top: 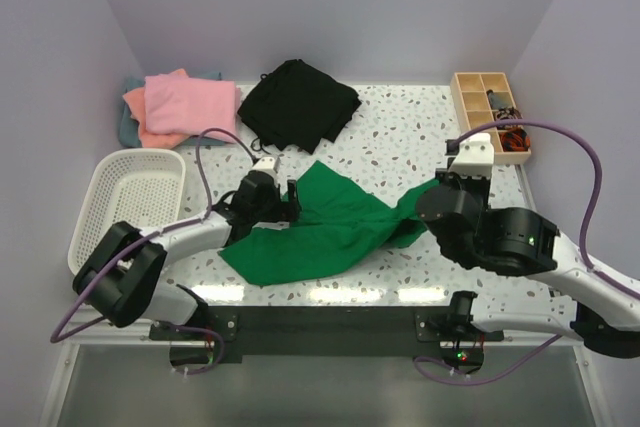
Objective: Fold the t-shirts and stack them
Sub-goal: Flatten out the tshirt
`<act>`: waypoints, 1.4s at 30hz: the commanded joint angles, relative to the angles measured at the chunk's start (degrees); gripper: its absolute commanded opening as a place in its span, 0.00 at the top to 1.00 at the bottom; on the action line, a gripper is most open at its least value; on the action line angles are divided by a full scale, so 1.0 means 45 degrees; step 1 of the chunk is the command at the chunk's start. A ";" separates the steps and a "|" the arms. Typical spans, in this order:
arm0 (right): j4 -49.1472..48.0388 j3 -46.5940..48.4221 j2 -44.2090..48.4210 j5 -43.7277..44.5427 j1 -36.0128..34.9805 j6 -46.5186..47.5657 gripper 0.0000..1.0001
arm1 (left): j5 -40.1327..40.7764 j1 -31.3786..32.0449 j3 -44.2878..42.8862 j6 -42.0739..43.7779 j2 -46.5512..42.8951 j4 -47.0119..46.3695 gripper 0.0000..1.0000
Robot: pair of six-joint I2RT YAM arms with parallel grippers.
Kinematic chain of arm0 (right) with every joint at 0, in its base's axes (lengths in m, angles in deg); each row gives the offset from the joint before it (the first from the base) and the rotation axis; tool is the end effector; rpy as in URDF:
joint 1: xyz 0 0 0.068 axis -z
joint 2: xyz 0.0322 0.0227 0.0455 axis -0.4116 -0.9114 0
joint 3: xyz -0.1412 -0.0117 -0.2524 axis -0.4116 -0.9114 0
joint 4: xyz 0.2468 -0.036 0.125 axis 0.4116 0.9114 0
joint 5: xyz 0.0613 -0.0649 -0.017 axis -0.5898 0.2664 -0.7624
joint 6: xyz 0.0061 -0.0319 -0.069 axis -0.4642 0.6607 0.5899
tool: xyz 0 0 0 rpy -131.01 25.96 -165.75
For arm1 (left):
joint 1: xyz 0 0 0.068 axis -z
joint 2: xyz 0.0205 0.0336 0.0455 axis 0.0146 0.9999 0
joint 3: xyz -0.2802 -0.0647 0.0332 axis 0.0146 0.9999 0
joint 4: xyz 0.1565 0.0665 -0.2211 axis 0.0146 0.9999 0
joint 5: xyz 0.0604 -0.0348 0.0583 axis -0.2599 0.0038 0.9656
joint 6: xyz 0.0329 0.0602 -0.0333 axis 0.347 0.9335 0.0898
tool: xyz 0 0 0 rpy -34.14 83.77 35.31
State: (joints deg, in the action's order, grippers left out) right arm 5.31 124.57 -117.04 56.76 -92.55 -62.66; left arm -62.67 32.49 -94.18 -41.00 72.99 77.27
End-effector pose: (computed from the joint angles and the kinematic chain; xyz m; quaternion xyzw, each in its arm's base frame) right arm 0.1107 0.1054 0.4420 0.0106 0.7403 -0.1610 0.6527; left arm 0.2544 -0.1576 0.1497 -0.0020 0.9086 -0.1701 0.3815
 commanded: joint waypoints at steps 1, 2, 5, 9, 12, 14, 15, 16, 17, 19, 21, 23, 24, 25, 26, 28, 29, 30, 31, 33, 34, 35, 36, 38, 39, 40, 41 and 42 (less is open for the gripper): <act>-0.0794 -0.0157 0.0018 0.0060 0.0107 0.0476 1.00 | -0.0999 0.0249 -0.0170 0.0157 -0.0225 -0.0693 0.00; -0.0912 -0.0255 0.0018 -0.0096 0.0166 0.0457 1.00 | -0.1000 0.0348 0.0122 0.0177 -0.0593 -0.0615 0.00; -0.1380 -0.0684 -0.0040 -0.0448 0.0341 0.0535 1.00 | -0.1272 0.0427 0.0824 0.0099 -0.1665 -0.0264 0.00; -0.2005 -0.1153 -0.0119 -0.0974 0.0693 0.0846 1.00 | -0.1508 0.0525 0.1919 -0.0233 -0.3036 0.0048 0.00; -0.2494 -0.1329 -0.0138 -0.1229 0.0850 0.1138 1.00 | -0.1449 0.0525 0.2603 -0.0409 -0.3390 0.0187 0.00; -0.2982 -0.1427 -0.0158 -0.1386 0.0927 0.1374 1.00 | -0.1527 0.0525 0.2954 -0.0468 -0.3196 -0.0104 0.02; -0.3157 -0.1466 -0.0177 -0.1445 0.0967 0.1452 1.00 | -0.1508 0.0525 0.2976 -0.0526 -0.3098 -0.0184 0.02; -0.3198 -0.1466 -0.0216 -0.1542 0.0986 0.1453 1.00 | -0.1469 0.0544 0.2995 -0.0507 -0.2981 -0.0339 0.05; -0.3217 -0.1466 -0.0274 -0.1582 0.1006 0.1472 1.00 | -0.1411 0.0545 0.2957 -0.0507 -0.2729 -0.0380 0.07; -0.3198 -0.1466 -0.0314 -0.1718 0.1065 0.1453 1.00 | -0.1313 0.0545 0.2937 -0.0448 -0.2415 -0.0574 0.18; -0.3198 -0.1506 -0.0334 -0.1738 0.1104 0.1453 1.00 | -0.1235 0.0545 0.2918 -0.0390 -0.2219 -0.0614 0.40; -0.3120 -0.1506 -0.0295 -0.1758 0.1104 0.1395 1.00 | -0.1117 0.0564 0.2781 -0.0370 -0.2120 -0.0537 0.59; -0.3043 -0.1506 -0.0256 -0.1758 0.1142 0.1394 1.00 | -0.1098 0.0564 0.2761 -0.0370 -0.2217 -0.0459 0.84; -0.2984 -0.1486 -0.0255 -0.1738 0.1124 0.1394 1.00 | -0.0904 0.0583 0.2568 -0.0409 -0.2528 -0.0168 0.95; -0.2964 -0.1447 -0.0197 -0.1719 0.1123 0.1394 1.00 | -0.0806 0.0564 0.2392 -0.0448 -0.2743 0.0106 1.00; -0.2691 -0.1369 -0.0061 -0.1602 0.1143 0.1356 1.00 | -0.0514 0.0564 0.1750 -0.0409 -0.3715 0.1020 1.00; -0.2516 -0.1175 0.0017 -0.1485 0.1162 0.1259 1.00 | -0.0376 0.0564 0.1456 -0.0371 -0.4147 0.1394 1.00; -0.2302 -0.1096 0.0211 -0.1426 0.1162 0.1277 1.00 | -0.0220 0.0564 0.1124 -0.0293 -0.4596 0.2055 1.00; -0.2164 -0.0960 0.0291 -0.1368 0.1162 0.1258 1.00 | 0.0149 0.0564 0.0289 -0.0215 -0.5510 0.3047 1.00; -0.2007 -0.0569 0.0641 -0.1309 0.1162 0.1510 1.00 | 0.0599 0.0564 -0.0613 -0.0020 -0.6433 0.4474 1.00; -0.2007 -0.0433 0.0778 -0.1289 0.1143 0.1647 1.00 | 0.1046 0.0545 -0.1604 0.0059 -0.7268 0.4928 1.00; -0.2007 -0.0180 0.0876 -0.1270 0.1162 0.1996 1.00 | 0.1302 0.0564 -0.2078 0.0098 -0.7644 0.5300 1.00; -0.2065 -0.0081 0.0974 -0.1231 0.1162 0.2174 1.00 | 0.1711 0.0564 -0.2953 0.0215 -0.7977 0.5942 1.00; -0.2065 0.0270 0.1131 -0.1230 0.1143 0.2564 1.00 | 0.2026 0.0564 -0.3739 0.0313 -0.8817 0.6492 1.00; -0.2085 0.0388 0.1170 -0.1269 0.1162 0.2721 1.00 | 0.2124 0.0564 -0.4129 0.0391 -0.9013 0.7036 1.00; -0.2085 0.0524 0.1228 -0.1308 0.1162 0.2838 1.00 | 0.2280 0.0564 -0.4829 0.0411 -0.9324 0.7293 1.00; -0.2123 0.0758 0.1268 -0.1308 0.1143 0.3052 1.00 | 0.2359 0.0545 -0.5146 0.0450 -0.9424 0.7547 1.00; -0.2201 0.0895 0.1307 -0.1308 0.1162 0.3170 1.00 | 0.2437 0.0564 -0.5652 0.0431 -0.9580 0.7994 1.00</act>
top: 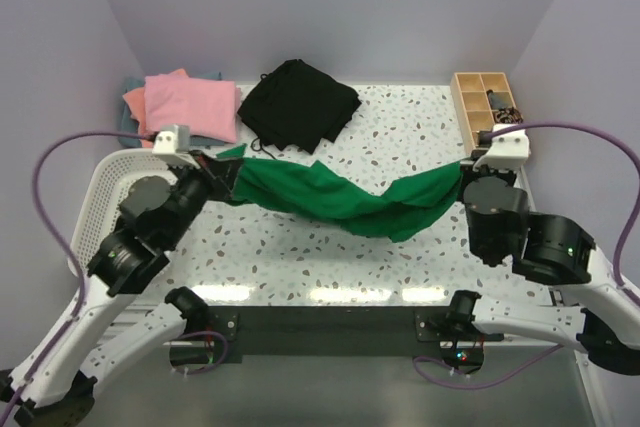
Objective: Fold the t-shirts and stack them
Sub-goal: Flatten out the tshirt
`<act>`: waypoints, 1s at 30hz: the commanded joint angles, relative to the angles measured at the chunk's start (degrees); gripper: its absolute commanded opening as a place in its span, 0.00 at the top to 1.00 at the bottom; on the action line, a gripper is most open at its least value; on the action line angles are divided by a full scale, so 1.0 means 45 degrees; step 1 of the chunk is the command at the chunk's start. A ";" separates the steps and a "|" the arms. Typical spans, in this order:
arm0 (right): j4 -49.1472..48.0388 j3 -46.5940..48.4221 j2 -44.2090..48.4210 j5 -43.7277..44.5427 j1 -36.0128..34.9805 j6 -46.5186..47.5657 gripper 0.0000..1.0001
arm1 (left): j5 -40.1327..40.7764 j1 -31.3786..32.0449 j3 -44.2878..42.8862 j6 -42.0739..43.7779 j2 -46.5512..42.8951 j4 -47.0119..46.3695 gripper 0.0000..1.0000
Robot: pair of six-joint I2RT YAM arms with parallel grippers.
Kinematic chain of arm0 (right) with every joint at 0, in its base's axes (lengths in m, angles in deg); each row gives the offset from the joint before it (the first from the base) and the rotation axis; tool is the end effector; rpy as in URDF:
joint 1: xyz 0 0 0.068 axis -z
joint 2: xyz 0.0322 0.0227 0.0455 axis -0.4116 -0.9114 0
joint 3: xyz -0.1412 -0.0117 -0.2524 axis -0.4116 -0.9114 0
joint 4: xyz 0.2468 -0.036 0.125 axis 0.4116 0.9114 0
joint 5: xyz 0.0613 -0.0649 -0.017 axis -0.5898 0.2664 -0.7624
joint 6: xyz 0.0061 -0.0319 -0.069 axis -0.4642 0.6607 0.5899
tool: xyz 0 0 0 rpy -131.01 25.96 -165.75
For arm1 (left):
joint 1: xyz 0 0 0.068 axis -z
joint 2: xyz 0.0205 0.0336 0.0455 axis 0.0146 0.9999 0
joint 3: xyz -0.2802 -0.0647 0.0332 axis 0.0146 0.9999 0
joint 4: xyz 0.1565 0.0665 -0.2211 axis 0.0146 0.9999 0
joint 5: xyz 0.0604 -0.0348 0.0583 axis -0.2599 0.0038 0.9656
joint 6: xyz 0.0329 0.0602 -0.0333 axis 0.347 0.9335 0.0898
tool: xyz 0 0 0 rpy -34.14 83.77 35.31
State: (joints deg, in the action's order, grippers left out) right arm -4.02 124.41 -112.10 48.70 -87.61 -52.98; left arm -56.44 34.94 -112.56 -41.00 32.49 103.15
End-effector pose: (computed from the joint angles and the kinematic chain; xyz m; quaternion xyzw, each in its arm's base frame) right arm 0.1114 0.0841 0.4587 0.0199 0.7478 -0.1099 0.6545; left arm 0.1567 -0.0945 0.3875 -0.0406 0.7524 -0.2817 0.5940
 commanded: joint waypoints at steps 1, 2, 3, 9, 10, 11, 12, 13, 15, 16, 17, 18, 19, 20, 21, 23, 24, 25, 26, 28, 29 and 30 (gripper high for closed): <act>-0.0109 0.1086 0.0248 0.0503 0.0045 0.1078 1.00 | 0.1169 0.0001 -0.1746 0.0450 -0.0891 0.2383 1.00; -0.0147 0.1416 0.0326 0.0484 0.0045 0.1388 1.00 | 0.1229 0.0020 -0.1922 0.0508 -0.1068 0.2481 1.00; -0.0263 0.1612 0.0365 0.0426 0.0064 0.1584 1.00 | 0.1287 0.0020 -0.2349 0.0605 -0.1244 0.2714 1.00; -0.0539 0.3701 0.0581 -0.0744 0.0045 0.3089 1.00 | 0.0569 0.0020 -0.4729 0.0977 -0.1851 0.3631 1.00; -0.0499 0.4381 0.0580 -0.1133 0.0064 0.3187 1.00 | 0.0314 0.0020 -0.5084 0.0997 -0.1851 0.3751 1.00; -0.0422 0.4775 0.0561 -0.1659 0.0065 0.3265 1.00 | 0.0060 0.0020 -0.5416 0.0997 -0.1870 0.3829 1.00; -0.0092 0.5204 0.0445 -0.1974 0.0045 0.3266 1.00 | -0.0581 0.0020 -0.6038 0.0958 -0.1909 0.3907 1.00; 0.0066 0.6040 0.0386 -0.2132 0.0045 0.3285 1.00 | -0.0935 0.0001 -0.6296 0.0939 -0.1948 0.3889 1.00; 0.0475 0.6826 0.0094 -0.2562 0.0064 0.3672 1.00 | -0.1600 -0.0019 -0.7094 0.0763 -0.1968 0.3966 1.00; 0.0516 0.7409 0.0034 -0.2640 0.0045 0.3850 1.00 | -0.2222 -0.0038 -0.7409 0.0685 -0.1910 0.4083 1.00; 0.0594 0.7705 -0.0102 -0.2719 0.0064 0.4084 1.00 | -0.2499 -0.0058 -0.7741 0.0588 -0.1851 0.4258 1.00; 0.0846 0.7998 -0.0238 -0.2816 0.0065 0.4202 1.00 | -0.2753 -0.0155 -0.8343 0.0355 -0.1715 0.4589 1.00; 0.1042 0.8697 -0.0511 -0.2856 0.0045 0.4223 1.00 | -0.3529 -0.0194 -0.8620 0.0256 -0.1675 0.4669 1.00; 0.1179 0.8936 -0.0610 -0.2933 0.0064 0.4320 1.00 | -0.3981 -0.0272 -0.8835 -0.0016 -0.1636 0.4728 1.00; 0.1026 0.9093 -0.0650 -0.3031 0.0065 0.4475 1.00 | -0.4430 -0.0524 -0.9205 -0.0154 -0.1636 0.4709 1.00; 0.0888 0.9465 -0.0786 -0.3071 0.0065 0.4730 1.00 | -0.5449 -0.0838 -0.9558 -0.0330 -0.1616 0.4825 1.00; 0.0791 0.9543 -0.0845 -0.3052 0.0045 0.4769 1.00 | -0.5335 -0.1265 -0.9889 -0.0350 -0.1578 0.5290 1.00; 0.0751 0.9505 -0.1058 -0.2877 0.0064 0.4828 1.00 | -0.5217 -0.1462 -0.9873 -0.0351 -0.1558 0.5469 1.00; 0.0635 0.9370 -0.1176 -0.2605 0.0065 0.4925 1.00 | -0.5081 -0.1658 -0.9699 -0.0409 -0.1616 0.5625 1.00; 0.0595 0.8903 -0.1682 -0.1748 0.0064 0.4887 1.00 | -0.5021 -0.2127 -0.8375 -0.0506 -0.1850 0.5666 1.00; 0.0595 0.8687 -0.1898 -0.1433 0.0026 0.4829 1.00 | -0.4963 -0.2244 -0.7750 -0.0758 -0.1947 0.5627 1.00; 0.0479 0.8433 -0.2074 -0.1179 0.0045 0.4770 1.00 | -0.4846 -0.2381 -0.6197 -0.0915 -0.2258 0.5337 1.00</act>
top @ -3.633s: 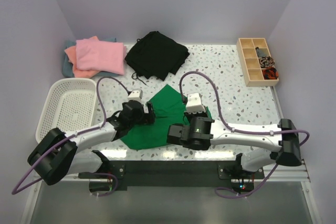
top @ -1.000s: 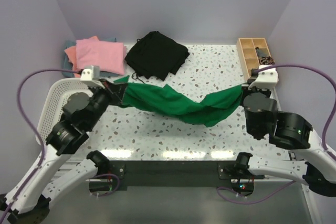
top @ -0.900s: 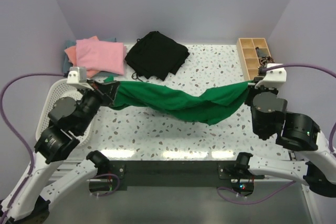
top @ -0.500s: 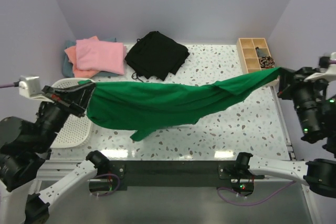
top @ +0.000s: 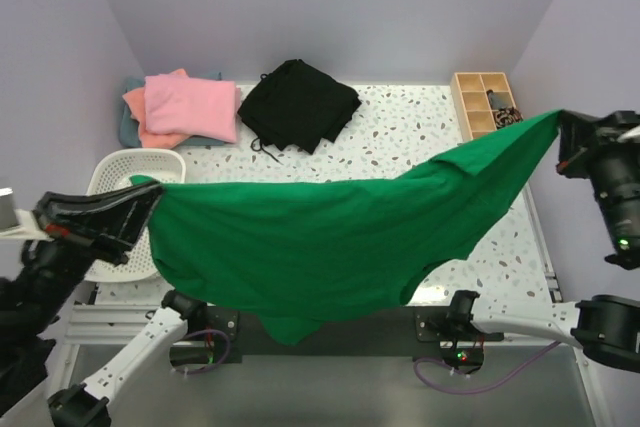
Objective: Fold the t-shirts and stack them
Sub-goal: Flatten out the tshirt
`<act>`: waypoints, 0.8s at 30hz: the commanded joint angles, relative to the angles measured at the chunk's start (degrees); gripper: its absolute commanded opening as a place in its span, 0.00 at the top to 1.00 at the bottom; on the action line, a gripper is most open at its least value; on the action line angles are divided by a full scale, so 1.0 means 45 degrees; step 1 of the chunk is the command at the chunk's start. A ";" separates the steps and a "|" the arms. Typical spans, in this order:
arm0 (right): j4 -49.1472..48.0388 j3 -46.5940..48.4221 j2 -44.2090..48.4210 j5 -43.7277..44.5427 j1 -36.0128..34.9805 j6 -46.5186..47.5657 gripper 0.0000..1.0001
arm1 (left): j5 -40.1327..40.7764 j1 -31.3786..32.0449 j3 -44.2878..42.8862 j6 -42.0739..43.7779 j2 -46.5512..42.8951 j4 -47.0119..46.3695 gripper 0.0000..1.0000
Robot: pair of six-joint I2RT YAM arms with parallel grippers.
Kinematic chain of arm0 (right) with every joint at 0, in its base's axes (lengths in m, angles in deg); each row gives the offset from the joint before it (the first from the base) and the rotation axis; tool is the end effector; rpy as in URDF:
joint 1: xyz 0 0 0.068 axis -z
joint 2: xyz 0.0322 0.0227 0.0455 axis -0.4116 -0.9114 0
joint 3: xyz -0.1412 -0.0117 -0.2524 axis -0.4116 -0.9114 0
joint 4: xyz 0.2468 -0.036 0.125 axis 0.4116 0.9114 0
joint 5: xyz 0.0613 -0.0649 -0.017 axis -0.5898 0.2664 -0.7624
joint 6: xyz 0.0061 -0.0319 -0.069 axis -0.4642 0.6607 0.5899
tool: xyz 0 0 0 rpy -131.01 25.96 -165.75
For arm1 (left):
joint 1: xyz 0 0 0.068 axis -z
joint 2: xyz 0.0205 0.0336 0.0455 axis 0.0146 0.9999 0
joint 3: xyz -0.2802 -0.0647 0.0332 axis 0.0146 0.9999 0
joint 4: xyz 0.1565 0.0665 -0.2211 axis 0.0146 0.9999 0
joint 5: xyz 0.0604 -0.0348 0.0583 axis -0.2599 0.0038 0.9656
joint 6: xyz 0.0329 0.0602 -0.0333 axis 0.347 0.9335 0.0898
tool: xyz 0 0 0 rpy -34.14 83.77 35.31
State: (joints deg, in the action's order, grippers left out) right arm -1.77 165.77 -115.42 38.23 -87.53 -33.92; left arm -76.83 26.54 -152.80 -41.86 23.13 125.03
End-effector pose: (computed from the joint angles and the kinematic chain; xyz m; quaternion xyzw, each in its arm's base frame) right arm 0.0528 -0.0226 0.6193 0.0367 0.6719 0.0433 0.7384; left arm -0.0239 0.0035 0.5611 0.0310 0.5759 -0.4300 0.6946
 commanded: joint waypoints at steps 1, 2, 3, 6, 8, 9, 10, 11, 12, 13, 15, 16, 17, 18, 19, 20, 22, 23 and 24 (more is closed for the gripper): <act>-0.0139 -0.1378 -0.1492 0.1421 0.0045 0.0380 1.00 | -0.0275 -0.0517 0.3631 -0.0902 -0.0356 0.0221 1.00; -0.0256 -0.1732 -0.1668 0.1733 0.0026 0.0301 1.00 | -0.0294 -0.0536 0.4509 -0.1309 -0.0532 -0.0072 1.00; -0.0373 -0.2064 -0.1902 0.1833 0.0045 0.0068 1.00 | -0.0255 -0.0537 0.6181 -0.1507 -0.0901 -0.0616 1.00; -0.1601 -0.4132 -0.1730 0.1659 0.0045 -0.0441 1.00 | 0.0851 -0.0537 0.8998 -0.2074 -0.1721 -0.1342 1.00; -0.2905 -0.5968 -0.1572 0.1619 0.0026 -0.0500 1.00 | 0.1539 -0.0537 1.0002 -0.2366 -0.1998 -0.1461 1.00; -0.3300 -0.6515 -0.1591 0.1638 0.0045 -0.0501 1.00 | 0.2296 -0.0537 1.0819 -0.2465 -0.2173 -0.1597 1.00; -0.3652 -0.7371 -0.1649 0.1542 0.0219 -0.0501 1.00 | 0.2594 -0.0537 1.1175 -0.2524 -0.2213 -0.1714 1.00; -0.4158 -0.7689 -0.1785 0.1328 0.0356 -0.0578 1.00 | 0.2848 -0.0517 1.1565 -0.2757 -0.2233 -0.1889 1.00; -0.4337 -0.7963 -0.1941 0.0901 0.0570 -0.0675 1.00 | 0.3218 -0.0536 1.2381 -0.2817 -0.2117 -0.2413 1.00; -0.4475 -0.8333 -0.2368 0.0568 0.1172 -0.0792 1.00 | 0.3357 -0.0537 1.2699 -0.2856 -0.1961 -0.2670 1.00; -0.4845 -0.8648 -0.2859 -0.0155 0.1975 -0.1339 1.00 | 0.3495 -0.0537 1.3556 -0.3090 -0.1261 -0.3432 1.00; -0.5002 -0.8997 -0.3422 -0.0738 0.2868 -0.1631 1.00 | 0.3534 -0.0537 1.3832 -0.3110 -0.0986 -0.3744 1.00; -0.5448 -0.9175 -0.3659 -0.1247 0.3341 -0.1730 1.00 | 0.3592 -0.0517 1.4105 -0.3188 -0.0712 -0.4075 1.00; -0.5704 -0.9312 -0.3952 -0.1619 0.3810 -0.1828 1.00 | 0.3883 -0.0517 1.4495 -0.3247 -0.0071 -0.4523 1.00; -0.6035 -0.9642 -0.4187 -0.2107 0.4608 -0.1867 1.00 | 0.4118 -0.0517 1.4692 -0.3266 0.0244 -0.4741 1.00; -0.6522 -0.9742 -0.4711 -0.2363 0.4964 -0.1887 1.00 | 0.4255 -0.0517 1.4926 -0.3325 0.0557 -0.5303 1.00; -0.6683 -0.9569 -0.5338 -0.3103 0.5941 -0.2081 1.00 | 0.4666 -0.0498 1.5318 -0.3306 0.1689 -0.5717 1.00; -0.6780 -0.9451 -0.6134 -0.3185 0.6195 -0.2121 1.00 | 0.4725 -0.0517 1.5609 -0.3267 0.2099 -0.6396 0.87; -0.6935 -0.9334 -0.6509 -0.3302 0.6662 -0.2102 1.00 | 0.5016 -0.0517 1.5728 -0.3267 0.2992 -0.6635 0.79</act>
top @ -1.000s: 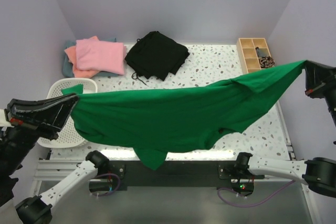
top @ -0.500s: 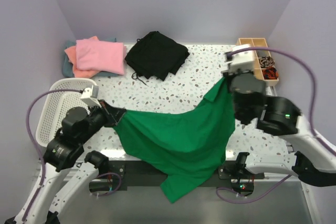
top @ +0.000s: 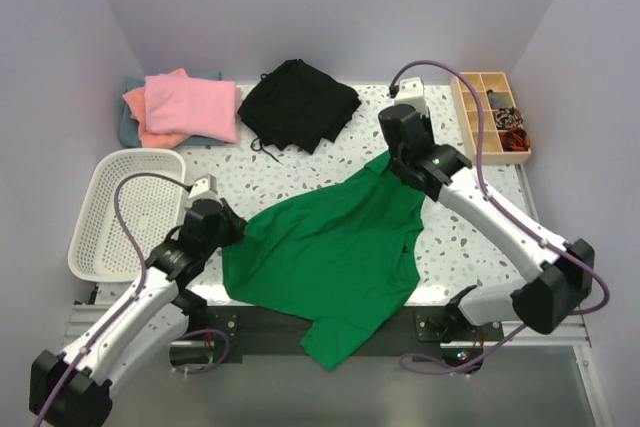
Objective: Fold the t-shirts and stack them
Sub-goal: Flatten out the tshirt
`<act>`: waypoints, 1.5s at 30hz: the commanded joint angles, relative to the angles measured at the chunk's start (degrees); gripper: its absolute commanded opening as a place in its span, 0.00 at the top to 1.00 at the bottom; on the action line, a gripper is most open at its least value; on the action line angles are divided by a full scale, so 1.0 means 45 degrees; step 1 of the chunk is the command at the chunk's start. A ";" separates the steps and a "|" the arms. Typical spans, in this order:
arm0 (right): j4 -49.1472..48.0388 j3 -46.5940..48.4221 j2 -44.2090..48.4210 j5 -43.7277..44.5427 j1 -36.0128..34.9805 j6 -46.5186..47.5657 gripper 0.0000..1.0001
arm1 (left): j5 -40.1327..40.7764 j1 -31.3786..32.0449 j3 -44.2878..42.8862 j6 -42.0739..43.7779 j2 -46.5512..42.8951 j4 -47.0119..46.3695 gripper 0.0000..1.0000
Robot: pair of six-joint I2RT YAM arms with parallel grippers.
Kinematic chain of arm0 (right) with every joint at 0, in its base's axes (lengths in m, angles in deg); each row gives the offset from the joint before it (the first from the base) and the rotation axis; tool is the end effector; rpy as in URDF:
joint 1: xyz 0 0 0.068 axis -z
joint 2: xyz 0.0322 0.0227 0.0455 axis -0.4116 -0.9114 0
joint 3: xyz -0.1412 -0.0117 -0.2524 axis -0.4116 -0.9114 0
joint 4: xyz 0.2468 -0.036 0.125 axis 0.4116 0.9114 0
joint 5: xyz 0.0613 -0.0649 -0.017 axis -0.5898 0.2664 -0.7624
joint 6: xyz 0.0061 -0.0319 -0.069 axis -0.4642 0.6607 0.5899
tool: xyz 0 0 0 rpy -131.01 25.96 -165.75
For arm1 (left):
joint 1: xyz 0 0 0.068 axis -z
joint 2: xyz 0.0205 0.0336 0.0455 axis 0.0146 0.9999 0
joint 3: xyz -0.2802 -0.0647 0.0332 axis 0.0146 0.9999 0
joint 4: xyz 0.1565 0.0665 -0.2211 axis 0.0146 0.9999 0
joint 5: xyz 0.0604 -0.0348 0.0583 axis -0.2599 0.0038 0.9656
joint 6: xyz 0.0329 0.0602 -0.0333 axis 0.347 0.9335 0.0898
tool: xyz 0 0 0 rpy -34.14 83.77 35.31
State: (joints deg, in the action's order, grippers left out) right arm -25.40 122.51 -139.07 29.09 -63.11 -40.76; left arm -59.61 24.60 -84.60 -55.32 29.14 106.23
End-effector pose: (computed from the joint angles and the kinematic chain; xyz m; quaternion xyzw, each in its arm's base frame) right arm 0.2737 0.1536 0.3780 -0.0320 0.8092 -0.2110 0.5474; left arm 0.1623 -0.0645 0.2009 -0.1879 0.8671 -0.1963 0.4175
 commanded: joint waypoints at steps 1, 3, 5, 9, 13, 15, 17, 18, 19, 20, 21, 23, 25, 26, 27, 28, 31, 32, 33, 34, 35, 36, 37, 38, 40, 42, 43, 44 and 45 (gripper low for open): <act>-0.1918 0.0473 -0.1722 -0.1582 0.1492 -0.0543 1.00 | 0.1327 -0.0085 0.0652 -0.0333 0.2130 -0.2692 0.74; -0.1979 0.1057 -0.3089 -0.1780 0.2155 -0.0718 1.00 | 0.1386 -0.0085 0.0576 -0.0411 0.3439 -0.2831 0.71; -0.1786 0.1507 -0.4219 -0.1936 0.2392 -0.0796 1.00 | 0.1154 -0.0085 0.0381 -0.0509 0.4375 -0.2832 0.62; -0.1803 0.2095 -0.4949 -0.2210 0.2724 -0.0817 1.00 | 0.1132 -0.0085 -0.0224 -0.0529 0.4791 -0.2110 0.32; -0.0384 0.2447 -0.4833 -0.2737 0.2901 -0.1301 1.00 | 0.2068 -0.0085 -0.1860 0.0015 0.4050 -0.1231 0.09; -0.0280 0.1788 -0.4096 -0.3359 0.2920 -0.1654 1.00 | 0.2459 -0.0085 -0.2488 0.0426 0.3989 -0.1347 0.00; -0.0241 0.0833 -0.3468 -0.3653 0.2901 -0.1890 1.00 | 0.2674 -0.0085 -0.3426 0.1051 0.4632 -0.1677 0.00; -0.0183 0.0633 -0.2982 -0.3733 0.2901 -0.2026 1.00 | 0.2753 -0.0085 -0.3641 0.1247 0.4944 -0.1930 0.00; -0.0028 0.0418 -0.2725 -0.3830 0.2901 -0.2066 1.00 | 0.2792 -0.0085 -0.3972 0.1616 0.5740 -0.2455 0.00; 0.0051 0.0145 -0.2568 -0.4005 0.2920 -0.2086 1.00 | 0.2580 -0.0085 -0.4130 0.1871 0.6192 -0.2770 0.00; 0.0207 0.0104 -0.2354 -0.4162 0.2901 -0.2183 1.00 | 0.2365 -0.0085 -0.4325 0.2376 0.6719 -0.3063 0.00; 0.0540 -0.0071 -0.2196 -0.4396 0.2901 -0.2281 1.00 | 0.1588 -0.0085 -0.5028 0.2653 0.8301 -0.3357 0.00; 0.0579 -0.0247 -0.1866 -0.4670 0.2901 -0.2378 1.00 | 0.0843 -0.0085 -0.5419 0.3064 0.9568 -0.3688 0.00; 0.0521 -0.0558 -0.1728 -0.4729 0.2882 -0.2398 1.00 | 0.0240 -0.0085 -0.5479 0.3142 0.9924 -0.3826 0.00; 0.0501 -0.0677 -0.1630 -0.4730 0.2882 -0.2418 1.00 | 0.0022 -0.0085 -0.5538 0.3143 1.0237 -0.3847 0.00; 0.0540 -0.0794 -0.1494 -0.4788 0.2882 -0.2437 1.00 | -0.0309 -0.0085 -0.5499 0.3259 1.0704 -0.4195 0.00; 0.0580 -0.1282 -0.1434 -0.4556 0.2920 -0.2476 1.00 | -0.1267 -0.0085 -0.5402 0.3435 1.1486 -0.4586 0.00; 0.0541 -0.1477 -0.1511 -0.4187 0.2901 -0.2476 1.00 | -0.1637 -0.0085 -0.5421 0.3456 1.1722 -0.4570 0.00; 0.0482 -0.1517 -0.1647 -0.3912 0.2920 -0.2399 1.00 | -0.1757 -0.0085 -0.5460 0.3552 1.1918 -0.4531 0.00; 0.0153 -0.1576 -0.1784 -0.3677 0.2921 -0.2263 1.00 | -0.1971 -0.0085 -0.5421 0.3592 1.2306 -0.4647 0.00; -0.0005 -0.1518 -0.2269 -0.3540 0.3037 -0.2126 1.00 | -0.2205 -0.0085 -0.5440 0.3592 1.2465 -0.4686 0.00; -0.0026 -0.1363 -0.2544 -0.3442 0.3135 -0.2028 1.00 | -0.2207 -0.0085 -0.5402 0.3612 1.2621 -0.4783 0.00; -0.0394 -0.1226 -0.2798 -0.3402 0.3232 -0.1892 1.00 | -0.2594 -0.0085 -0.5285 0.3612 1.2913 -0.4997 0.01; -0.0436 -0.0741 -0.3110 -0.3518 0.3465 -0.1755 1.00 | -0.2733 -0.0085 -0.5284 0.3612 1.3032 -0.4980 0.01; -0.0668 -0.0134 -0.3853 -0.3829 0.3701 -0.1832 1.00 | -0.2851 -0.0085 -0.5226 0.3651 1.3286 -0.5019 0.02; -0.0729 0.0861 -0.4650 -0.4376 0.4014 -0.1948 1.00 | -0.2832 -0.0085 -0.5187 0.3651 1.3403 -0.4999 0.04; -0.0942 0.1213 -0.4966 -0.4397 0.4072 -0.1910 1.00 | -0.2832 -0.0065 -0.5167 0.3651 1.3501 -0.4999 0.04; -0.0944 0.2029 -0.5278 -0.4359 0.4112 -0.1813 1.00 | -0.2852 -0.0085 -0.5206 0.3651 1.3521 -0.4999 0.06; -0.0828 0.2482 -0.5707 -0.4204 0.4112 -0.1716 1.00 | -0.2832 -0.0085 -0.5187 0.3651 1.3541 -0.5019 0.07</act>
State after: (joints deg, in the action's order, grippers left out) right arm -25.40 124.00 -161.23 10.14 -45.45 -49.59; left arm -69.66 24.60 -108.03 -39.54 87.68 83.41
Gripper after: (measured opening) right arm 0.013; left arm 0.947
